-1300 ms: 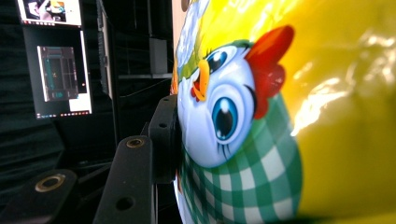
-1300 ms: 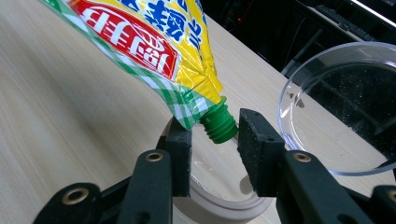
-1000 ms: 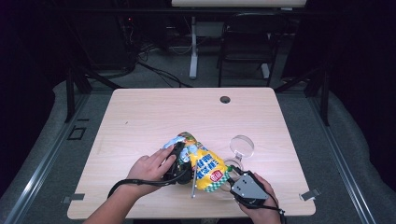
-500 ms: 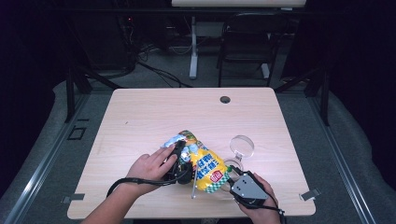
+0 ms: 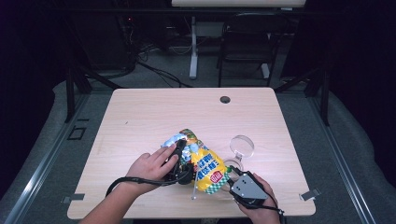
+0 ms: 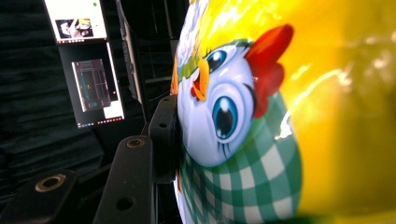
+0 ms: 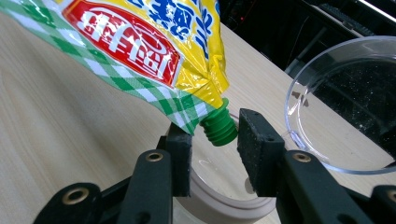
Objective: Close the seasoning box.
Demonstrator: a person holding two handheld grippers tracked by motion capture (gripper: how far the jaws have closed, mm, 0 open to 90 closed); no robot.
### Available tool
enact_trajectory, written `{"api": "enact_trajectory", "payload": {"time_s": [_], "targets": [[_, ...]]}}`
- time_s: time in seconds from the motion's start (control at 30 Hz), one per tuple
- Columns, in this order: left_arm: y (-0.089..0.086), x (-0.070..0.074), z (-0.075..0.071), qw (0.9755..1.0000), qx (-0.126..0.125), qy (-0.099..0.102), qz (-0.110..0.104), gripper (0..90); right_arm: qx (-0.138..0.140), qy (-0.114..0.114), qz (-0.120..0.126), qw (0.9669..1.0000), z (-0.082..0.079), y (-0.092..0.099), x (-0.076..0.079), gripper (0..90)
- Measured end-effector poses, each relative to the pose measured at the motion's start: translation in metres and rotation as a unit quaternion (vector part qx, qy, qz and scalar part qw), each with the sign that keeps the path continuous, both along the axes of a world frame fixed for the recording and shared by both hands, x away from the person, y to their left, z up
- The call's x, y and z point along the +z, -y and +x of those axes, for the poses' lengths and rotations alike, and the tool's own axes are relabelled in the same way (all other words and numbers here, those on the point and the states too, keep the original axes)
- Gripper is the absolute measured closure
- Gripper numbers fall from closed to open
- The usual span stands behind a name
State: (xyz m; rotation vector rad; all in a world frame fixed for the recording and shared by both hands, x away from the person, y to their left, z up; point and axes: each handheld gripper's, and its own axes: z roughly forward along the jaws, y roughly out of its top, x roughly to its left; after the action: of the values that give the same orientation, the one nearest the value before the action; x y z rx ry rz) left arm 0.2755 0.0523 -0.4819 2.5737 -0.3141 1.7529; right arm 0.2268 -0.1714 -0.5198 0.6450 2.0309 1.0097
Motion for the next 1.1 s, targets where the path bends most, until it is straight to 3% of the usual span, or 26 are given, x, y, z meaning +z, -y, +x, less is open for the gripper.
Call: {"api": "enact_trajectory", "payload": {"time_s": [0.83,1.1], "targets": [[0.0045,0.0074,0.0027,0.9998,-0.004,-0.007,0.016,59.1,-0.001,0.011,-0.006,0.9999,0.0011,-0.0015,-0.0004,65.1],[0.0052,0.0096,0.0036,0.9999,-0.006,-0.012,0.006,59.2,-0.004,0.027,-0.017,0.9995,0.0004,-0.004,0.0014,65.6]]}}
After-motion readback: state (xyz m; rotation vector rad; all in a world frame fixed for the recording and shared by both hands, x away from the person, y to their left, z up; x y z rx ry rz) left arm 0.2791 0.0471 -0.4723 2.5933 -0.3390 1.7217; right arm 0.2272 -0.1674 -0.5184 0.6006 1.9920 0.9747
